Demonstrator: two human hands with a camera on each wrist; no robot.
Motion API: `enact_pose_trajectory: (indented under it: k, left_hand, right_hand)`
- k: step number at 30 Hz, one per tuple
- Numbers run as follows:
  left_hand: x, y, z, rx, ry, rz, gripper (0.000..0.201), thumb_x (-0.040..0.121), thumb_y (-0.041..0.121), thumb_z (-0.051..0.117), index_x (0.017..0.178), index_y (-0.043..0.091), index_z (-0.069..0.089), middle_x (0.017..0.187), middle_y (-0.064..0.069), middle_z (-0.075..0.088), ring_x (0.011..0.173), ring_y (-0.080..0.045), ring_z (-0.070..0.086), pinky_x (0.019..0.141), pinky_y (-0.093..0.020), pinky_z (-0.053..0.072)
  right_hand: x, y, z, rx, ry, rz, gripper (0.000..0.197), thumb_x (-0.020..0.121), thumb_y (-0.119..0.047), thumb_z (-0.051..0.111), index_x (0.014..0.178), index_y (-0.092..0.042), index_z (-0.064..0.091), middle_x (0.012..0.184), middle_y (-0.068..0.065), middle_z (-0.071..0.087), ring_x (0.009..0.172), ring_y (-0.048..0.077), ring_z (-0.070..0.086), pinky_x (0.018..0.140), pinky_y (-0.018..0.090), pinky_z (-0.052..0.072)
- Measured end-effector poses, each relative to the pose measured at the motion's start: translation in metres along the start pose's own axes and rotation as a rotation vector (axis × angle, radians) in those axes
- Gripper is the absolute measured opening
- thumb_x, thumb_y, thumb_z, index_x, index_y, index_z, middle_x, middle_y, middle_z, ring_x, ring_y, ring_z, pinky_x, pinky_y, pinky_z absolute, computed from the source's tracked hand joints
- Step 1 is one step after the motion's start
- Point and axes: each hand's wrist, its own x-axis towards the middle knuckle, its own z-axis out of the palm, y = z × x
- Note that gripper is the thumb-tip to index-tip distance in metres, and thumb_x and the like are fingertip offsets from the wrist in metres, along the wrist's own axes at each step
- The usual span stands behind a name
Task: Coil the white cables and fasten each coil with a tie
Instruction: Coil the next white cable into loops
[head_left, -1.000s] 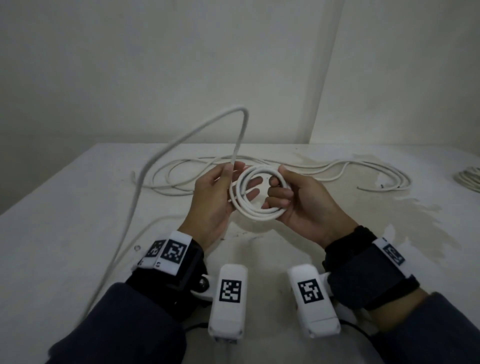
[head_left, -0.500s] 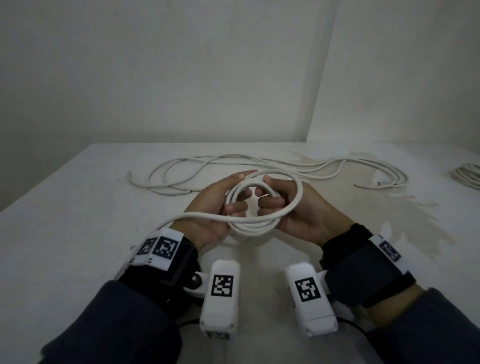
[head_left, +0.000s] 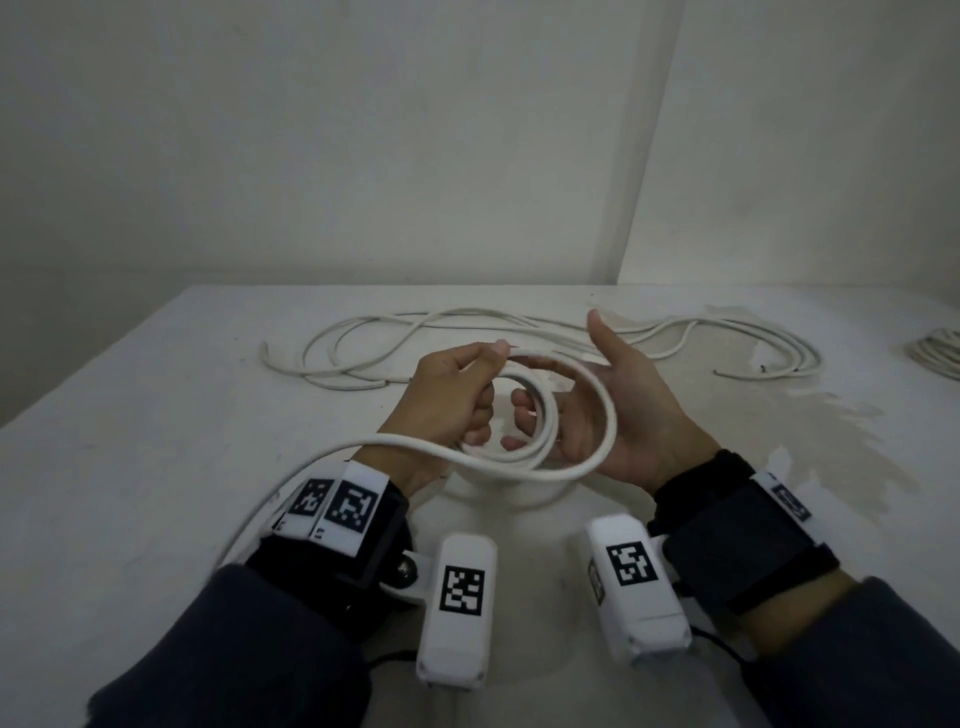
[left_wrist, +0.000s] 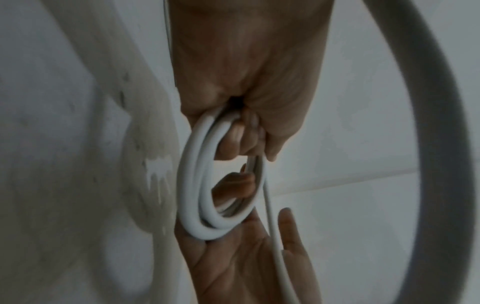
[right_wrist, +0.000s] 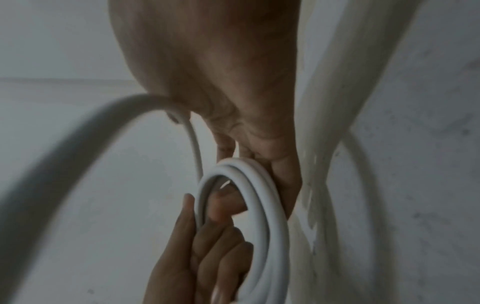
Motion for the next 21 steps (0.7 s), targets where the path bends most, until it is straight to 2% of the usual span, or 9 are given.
enact_pose_trajectory:
  k: [2,4,5,9,11,13,16,18,21]
  left_hand:
    - [0.000,-0.001,-0.002,0.043,-0.003,0.024,0.028,0.099,0.025,0.050,0.101,0.003,0.066,0.046,0.007,0.027,0.037,-0.007,0.022,0.037,-0.016,0.023]
    - [0.000,-0.001,-0.003,0.047,-0.009,0.042,0.025,0.098,0.025,0.051,0.088,0.009,0.066,0.046,0.008,0.027,0.036,-0.007,0.022,0.036,-0.016,0.023]
    - [0.000,0.000,-0.002,0.030,-0.009,0.049,0.026,0.098,0.025,0.051,0.081,0.011,0.065,0.046,0.008,0.027,0.036,-0.006,0.022,0.036,-0.015,0.023]
    - [0.001,0.003,0.002,-0.099,0.038,0.080,0.036,0.097,0.023,0.053,0.063,0.017,0.060,0.044,0.008,0.025,0.034,-0.005,0.020,0.034,-0.015,0.021]
    - [0.001,0.003,0.006,-0.149,0.069,0.098,0.042,0.096,0.024,0.054,0.054,0.019,0.058,0.044,0.007,0.024,0.035,-0.006,0.020,0.035,-0.015,0.021]
    - [0.000,0.003,0.009,-0.240,0.114,0.090,0.046,0.097,0.024,0.053,0.052,0.017,0.049,0.043,0.007,0.023,0.034,-0.005,0.019,0.035,-0.015,0.019]
    - [0.001,0.004,0.009,-0.436,0.164,0.050,0.041,0.097,0.025,0.051,0.061,0.017,0.036,0.042,0.008,0.022,0.032,-0.004,0.019,0.033,-0.014,0.019]
    - [0.001,0.003,0.010,-0.506,0.185,0.042,0.039,0.097,0.026,0.051,0.063,0.016,0.036,0.041,0.008,0.022,0.031,-0.003,0.019,0.031,-0.014,0.019]
    - [0.000,0.003,0.012,-0.512,0.191,0.065,0.037,0.097,0.027,0.050,0.064,0.014,0.041,0.041,0.007,0.023,0.031,-0.003,0.019,0.031,-0.013,0.020]
  right_hand:
    - [-0.002,0.001,0.003,-0.220,0.046,-0.089,0.043,0.086,-0.044,0.059,0.113,-0.012,0.068,0.100,0.019,0.068,0.087,0.034,0.069,0.085,0.049,0.053]
    - [-0.001,0.006,0.008,-0.448,0.140,-0.254,0.024,0.093,-0.022,0.059,0.113,-0.014,0.069,0.106,0.019,0.070,0.090,0.035,0.071,0.081,0.047,0.058]
    - [0.000,0.007,0.010,-0.499,0.172,-0.322,0.022,0.095,-0.017,0.058,0.113,-0.014,0.069,0.104,0.019,0.071,0.089,0.035,0.072,0.078,0.044,0.059]
    - [-0.002,0.005,0.012,-0.472,0.184,-0.441,0.023,0.092,-0.012,0.060,0.112,-0.007,0.070,0.098,0.019,0.073,0.084,0.034,0.072,0.075,0.038,0.060]
    - [-0.001,0.003,0.012,-0.446,0.168,-0.473,0.021,0.093,-0.010,0.059,0.109,-0.005,0.070,0.096,0.017,0.073,0.078,0.028,0.072,0.071,0.032,0.060]
    - [0.000,0.003,0.013,-0.407,0.121,-0.475,0.020,0.095,-0.011,0.054,0.108,-0.009,0.070,0.089,0.012,0.074,0.066,0.019,0.067,0.064,0.024,0.056]
    - [0.003,0.004,0.014,-0.322,0.036,-0.417,0.024,0.100,-0.017,0.045,0.110,-0.016,0.067,0.076,0.007,0.066,0.058,0.012,0.058,0.059,0.020,0.052]
    - [0.005,0.004,0.014,-0.232,-0.026,-0.376,0.026,0.100,-0.018,0.043,0.113,-0.015,0.065,0.074,0.007,0.061,0.059,0.013,0.057,0.059,0.021,0.052]
    - [0.004,0.003,0.011,-0.071,-0.151,-0.285,0.031,0.095,-0.022,0.044,0.118,-0.015,0.064,0.079,0.008,0.063,0.064,0.015,0.060,0.064,0.026,0.054]
